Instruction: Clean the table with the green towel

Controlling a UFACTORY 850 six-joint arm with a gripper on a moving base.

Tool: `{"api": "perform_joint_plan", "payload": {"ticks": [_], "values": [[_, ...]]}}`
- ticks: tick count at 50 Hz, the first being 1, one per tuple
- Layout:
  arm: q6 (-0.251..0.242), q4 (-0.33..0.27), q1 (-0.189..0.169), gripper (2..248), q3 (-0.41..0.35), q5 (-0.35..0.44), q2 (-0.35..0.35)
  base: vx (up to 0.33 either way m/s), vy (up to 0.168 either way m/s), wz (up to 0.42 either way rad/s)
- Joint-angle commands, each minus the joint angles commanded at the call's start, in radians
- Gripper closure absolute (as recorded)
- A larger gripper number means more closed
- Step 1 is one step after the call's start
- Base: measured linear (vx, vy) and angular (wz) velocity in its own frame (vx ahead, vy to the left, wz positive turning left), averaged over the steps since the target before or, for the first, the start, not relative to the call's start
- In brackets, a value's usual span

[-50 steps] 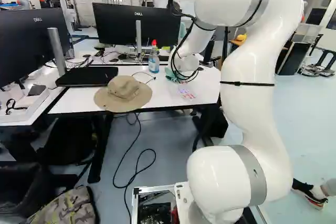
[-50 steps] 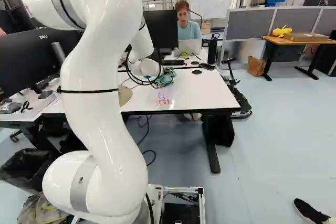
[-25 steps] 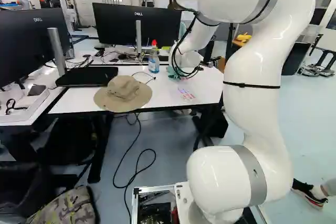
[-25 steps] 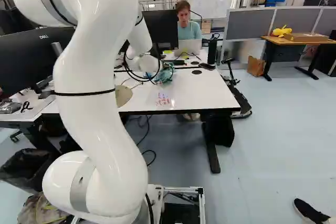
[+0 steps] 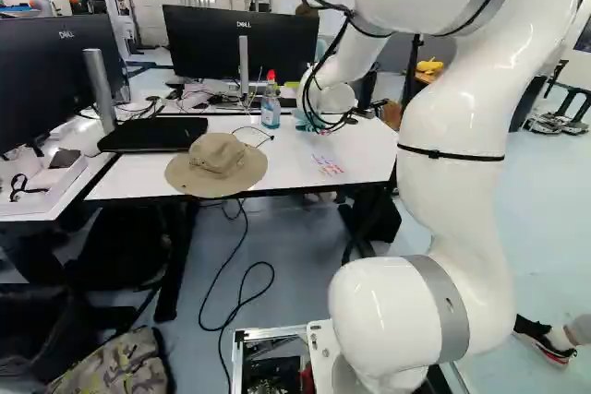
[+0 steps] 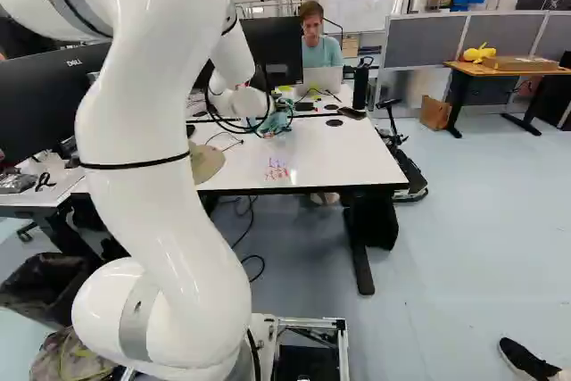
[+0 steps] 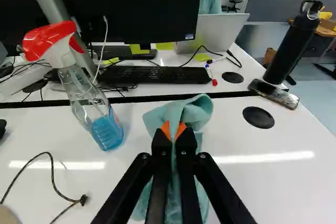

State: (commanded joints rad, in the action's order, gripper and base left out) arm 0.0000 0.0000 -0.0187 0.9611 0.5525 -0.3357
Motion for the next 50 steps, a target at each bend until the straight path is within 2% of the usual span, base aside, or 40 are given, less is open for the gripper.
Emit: {"api": "perform_joint_plan", "payload": {"ticks": [26,50], "values": [[0.0,0.0,0.03,225,-0.137,0.0,0.117,0.0,0.0,0.0],[0.0,0.0,0.023,225,-0.268,0.0,0.235,0.0,0.0,0.0]]}}
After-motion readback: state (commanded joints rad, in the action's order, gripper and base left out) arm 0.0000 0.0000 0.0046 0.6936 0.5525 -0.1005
